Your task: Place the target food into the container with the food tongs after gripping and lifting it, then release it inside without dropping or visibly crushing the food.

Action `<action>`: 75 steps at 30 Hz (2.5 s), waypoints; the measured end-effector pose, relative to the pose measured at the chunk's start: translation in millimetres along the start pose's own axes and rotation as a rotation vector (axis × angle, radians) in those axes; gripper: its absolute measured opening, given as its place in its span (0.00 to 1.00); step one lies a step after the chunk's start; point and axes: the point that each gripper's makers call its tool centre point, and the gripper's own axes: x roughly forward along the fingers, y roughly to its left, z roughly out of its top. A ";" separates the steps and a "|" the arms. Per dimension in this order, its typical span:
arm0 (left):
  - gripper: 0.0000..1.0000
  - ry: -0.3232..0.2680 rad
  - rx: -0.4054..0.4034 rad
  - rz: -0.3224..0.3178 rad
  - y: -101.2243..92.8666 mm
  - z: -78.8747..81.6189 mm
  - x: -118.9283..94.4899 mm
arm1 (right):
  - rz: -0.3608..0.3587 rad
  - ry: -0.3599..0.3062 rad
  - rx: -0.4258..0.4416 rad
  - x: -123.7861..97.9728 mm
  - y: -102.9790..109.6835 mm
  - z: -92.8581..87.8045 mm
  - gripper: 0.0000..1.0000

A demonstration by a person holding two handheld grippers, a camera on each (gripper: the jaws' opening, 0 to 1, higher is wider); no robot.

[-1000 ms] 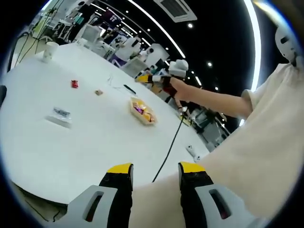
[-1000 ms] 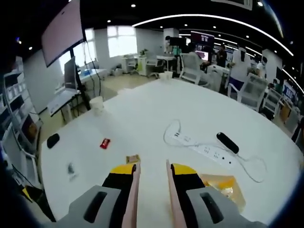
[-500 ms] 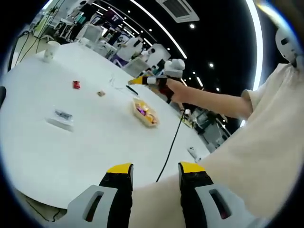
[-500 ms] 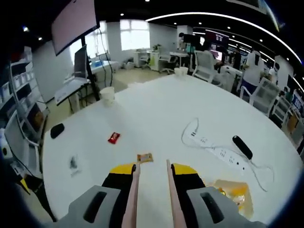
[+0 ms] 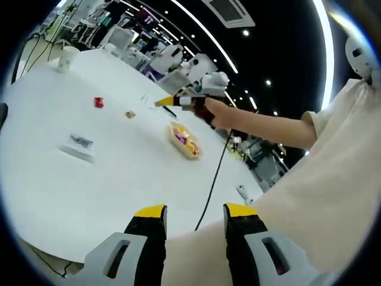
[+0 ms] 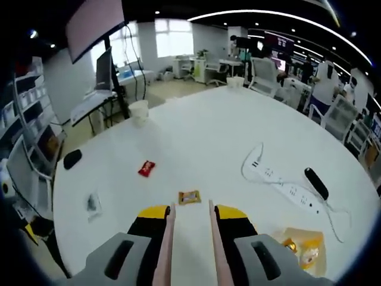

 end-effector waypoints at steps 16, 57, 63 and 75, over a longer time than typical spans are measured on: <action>0.37 0.031 -0.034 0.001 7.1 0.8 9.2 | 0.036 0.033 0.002 30.7 4.3 -3.4 0.29; 0.67 -0.144 0.017 0.364 79.9 38.9 -18.3 | 0.070 0.092 -0.009 68.3 15.5 -15.0 0.29; 0.67 -0.140 -0.003 0.366 85.2 35.6 -18.1 | 0.057 0.100 -0.013 74.6 12.1 -17.7 0.29; 0.69 -0.142 -0.031 0.382 92.4 38.9 -14.1 | 0.059 0.111 -0.018 80.5 9.0 -17.7 0.29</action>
